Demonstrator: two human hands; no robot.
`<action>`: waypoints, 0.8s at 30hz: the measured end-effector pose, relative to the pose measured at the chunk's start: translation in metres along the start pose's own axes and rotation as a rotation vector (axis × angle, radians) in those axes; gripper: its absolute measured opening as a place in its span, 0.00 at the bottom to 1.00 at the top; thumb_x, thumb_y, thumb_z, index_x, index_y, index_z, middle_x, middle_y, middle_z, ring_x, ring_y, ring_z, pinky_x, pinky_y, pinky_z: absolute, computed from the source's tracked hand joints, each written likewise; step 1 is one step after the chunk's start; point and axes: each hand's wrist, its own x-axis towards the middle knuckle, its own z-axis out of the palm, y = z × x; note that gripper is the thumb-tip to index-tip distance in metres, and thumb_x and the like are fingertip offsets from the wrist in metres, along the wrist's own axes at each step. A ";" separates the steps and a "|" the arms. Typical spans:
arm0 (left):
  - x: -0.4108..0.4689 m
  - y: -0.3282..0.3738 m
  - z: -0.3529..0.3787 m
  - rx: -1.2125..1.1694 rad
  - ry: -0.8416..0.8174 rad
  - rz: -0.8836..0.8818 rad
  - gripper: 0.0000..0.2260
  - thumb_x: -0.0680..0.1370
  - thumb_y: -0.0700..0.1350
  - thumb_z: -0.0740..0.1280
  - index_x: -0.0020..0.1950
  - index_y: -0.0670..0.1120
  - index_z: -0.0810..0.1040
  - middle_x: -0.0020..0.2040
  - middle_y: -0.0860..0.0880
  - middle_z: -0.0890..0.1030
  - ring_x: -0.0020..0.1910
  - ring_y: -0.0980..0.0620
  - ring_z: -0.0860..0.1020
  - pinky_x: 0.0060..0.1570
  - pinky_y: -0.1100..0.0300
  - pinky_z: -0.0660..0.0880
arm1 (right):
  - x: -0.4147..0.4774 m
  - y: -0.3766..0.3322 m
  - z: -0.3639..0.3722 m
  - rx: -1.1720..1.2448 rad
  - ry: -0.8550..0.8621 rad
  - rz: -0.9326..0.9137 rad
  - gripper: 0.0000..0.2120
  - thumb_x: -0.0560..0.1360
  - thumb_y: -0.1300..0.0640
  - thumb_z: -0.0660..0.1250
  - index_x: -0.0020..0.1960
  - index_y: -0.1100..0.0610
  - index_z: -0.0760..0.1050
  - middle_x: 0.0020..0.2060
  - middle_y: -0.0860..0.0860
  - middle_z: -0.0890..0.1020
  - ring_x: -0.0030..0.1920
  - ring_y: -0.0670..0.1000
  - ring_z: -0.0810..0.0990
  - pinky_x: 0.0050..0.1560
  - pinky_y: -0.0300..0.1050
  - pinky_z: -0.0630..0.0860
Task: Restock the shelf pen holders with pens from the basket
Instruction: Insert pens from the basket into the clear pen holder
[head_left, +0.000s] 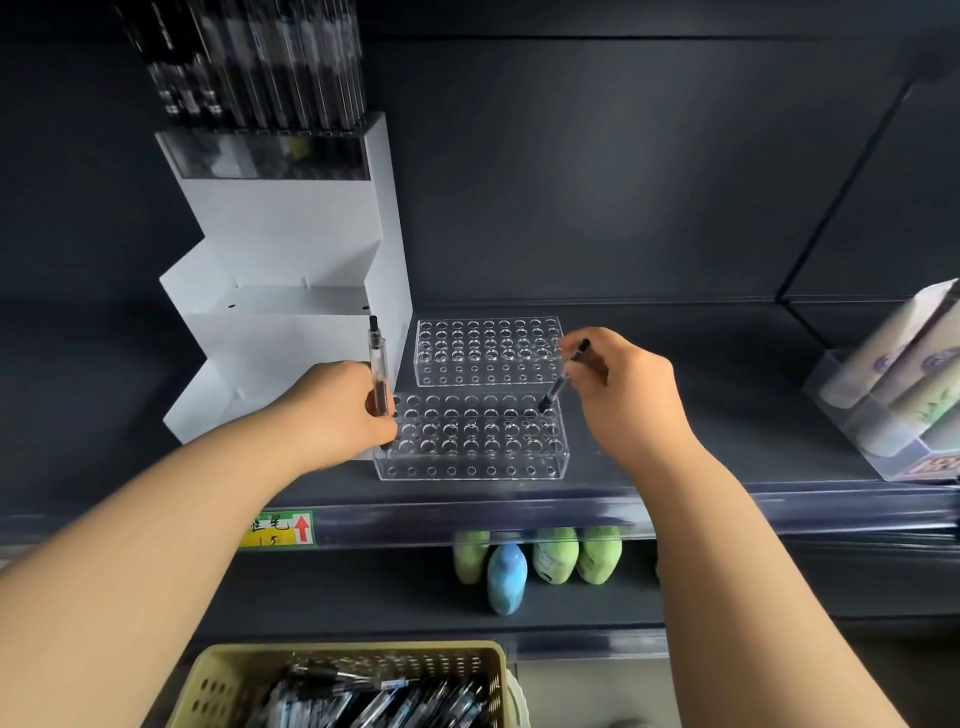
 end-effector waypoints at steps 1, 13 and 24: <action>-0.003 0.000 0.001 0.001 -0.014 -0.003 0.06 0.73 0.43 0.68 0.37 0.42 0.77 0.35 0.45 0.77 0.33 0.51 0.70 0.34 0.59 0.69 | 0.000 0.000 0.000 0.003 0.000 0.004 0.11 0.77 0.65 0.61 0.57 0.55 0.77 0.42 0.47 0.78 0.43 0.47 0.75 0.39 0.30 0.65; -0.013 0.026 -0.011 -0.120 0.153 0.054 0.10 0.74 0.42 0.68 0.50 0.52 0.69 0.39 0.49 0.80 0.41 0.49 0.80 0.43 0.57 0.76 | 0.002 -0.003 -0.002 0.039 0.001 -0.012 0.16 0.78 0.62 0.61 0.65 0.54 0.72 0.50 0.50 0.81 0.48 0.49 0.78 0.44 0.32 0.67; -0.006 0.091 0.004 -0.368 0.285 0.211 0.04 0.77 0.47 0.64 0.49 0.51 0.77 0.44 0.55 0.80 0.45 0.53 0.78 0.47 0.62 0.72 | 0.010 -0.001 0.004 -0.008 -0.038 -0.118 0.14 0.77 0.61 0.65 0.61 0.54 0.76 0.44 0.52 0.80 0.45 0.51 0.77 0.48 0.38 0.72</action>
